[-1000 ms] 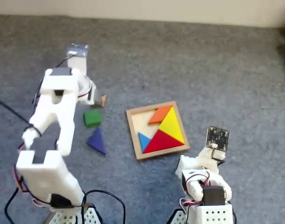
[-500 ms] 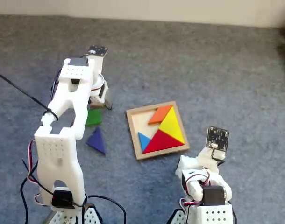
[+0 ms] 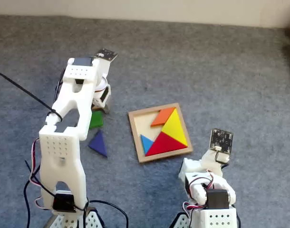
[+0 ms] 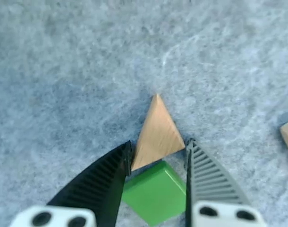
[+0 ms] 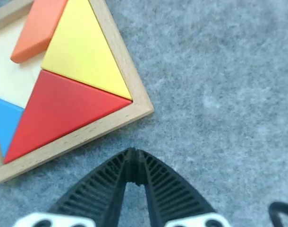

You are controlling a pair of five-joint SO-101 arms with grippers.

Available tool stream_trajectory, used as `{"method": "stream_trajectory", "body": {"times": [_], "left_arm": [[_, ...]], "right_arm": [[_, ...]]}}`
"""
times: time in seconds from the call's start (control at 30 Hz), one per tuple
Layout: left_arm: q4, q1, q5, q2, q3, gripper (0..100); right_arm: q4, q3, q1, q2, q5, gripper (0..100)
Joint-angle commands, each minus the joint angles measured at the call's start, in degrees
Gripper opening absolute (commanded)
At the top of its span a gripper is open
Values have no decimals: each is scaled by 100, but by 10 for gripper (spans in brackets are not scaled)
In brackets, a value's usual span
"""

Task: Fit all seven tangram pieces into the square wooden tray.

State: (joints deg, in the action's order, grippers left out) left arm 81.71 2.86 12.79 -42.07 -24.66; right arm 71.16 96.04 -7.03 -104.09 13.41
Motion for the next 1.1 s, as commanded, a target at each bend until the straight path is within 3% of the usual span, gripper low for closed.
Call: {"method": "stream_trajectory", "body": {"times": [0.0,0.6,1.07], "left_arm": [[35,-66,44,57,-277,210],[-9,-40,53,-22,-409,243],[-88,-119,70,-312,-462,148]], "right_arm": [[31,734,75,-101,-26,6],[31,734,75,-101,-26,6],[31,734,75,-101,-26,6]]}}
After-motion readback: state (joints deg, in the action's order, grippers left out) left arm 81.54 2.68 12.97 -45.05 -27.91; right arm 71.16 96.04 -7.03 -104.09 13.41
